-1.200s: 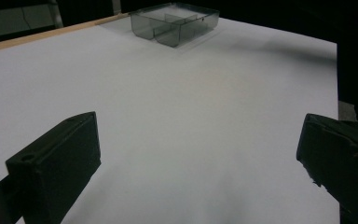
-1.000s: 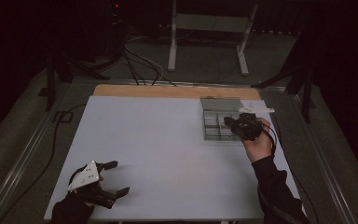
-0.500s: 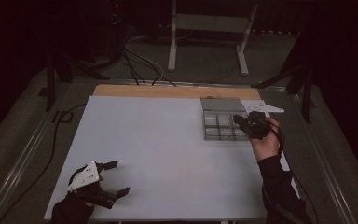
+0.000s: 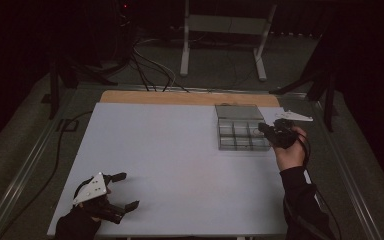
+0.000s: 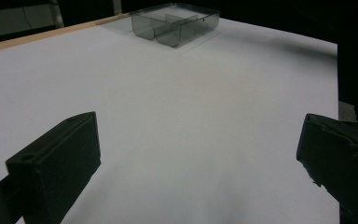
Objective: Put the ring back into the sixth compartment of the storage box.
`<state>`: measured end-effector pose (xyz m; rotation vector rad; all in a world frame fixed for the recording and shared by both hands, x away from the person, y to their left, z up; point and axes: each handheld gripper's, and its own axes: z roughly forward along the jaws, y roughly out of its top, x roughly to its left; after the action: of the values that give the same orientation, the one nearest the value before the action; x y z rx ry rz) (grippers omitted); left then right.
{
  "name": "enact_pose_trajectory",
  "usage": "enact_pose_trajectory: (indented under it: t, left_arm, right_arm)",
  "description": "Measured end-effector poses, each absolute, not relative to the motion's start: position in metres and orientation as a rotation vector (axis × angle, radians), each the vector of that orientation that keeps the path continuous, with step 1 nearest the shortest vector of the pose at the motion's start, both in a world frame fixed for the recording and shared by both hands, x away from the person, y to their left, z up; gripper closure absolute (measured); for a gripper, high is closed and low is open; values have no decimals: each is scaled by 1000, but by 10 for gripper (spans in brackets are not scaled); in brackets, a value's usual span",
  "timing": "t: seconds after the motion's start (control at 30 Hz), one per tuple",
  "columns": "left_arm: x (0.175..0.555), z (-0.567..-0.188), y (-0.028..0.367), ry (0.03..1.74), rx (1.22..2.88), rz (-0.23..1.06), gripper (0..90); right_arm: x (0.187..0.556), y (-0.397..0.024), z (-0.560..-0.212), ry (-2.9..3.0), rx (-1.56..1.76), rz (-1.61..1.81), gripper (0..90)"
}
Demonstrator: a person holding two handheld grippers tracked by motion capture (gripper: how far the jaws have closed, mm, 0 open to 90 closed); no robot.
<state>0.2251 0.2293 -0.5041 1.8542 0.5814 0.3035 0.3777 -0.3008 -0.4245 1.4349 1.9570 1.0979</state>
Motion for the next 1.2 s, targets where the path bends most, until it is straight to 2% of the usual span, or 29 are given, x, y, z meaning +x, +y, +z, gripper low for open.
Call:
enact_pose_trajectory:
  t: [1.2]
  left_arm:
    - [224, -504, 229, 581, 1859, 306, 5]
  right_arm:
    - [395, -318, -472, 1919, 1598, 999, 878]
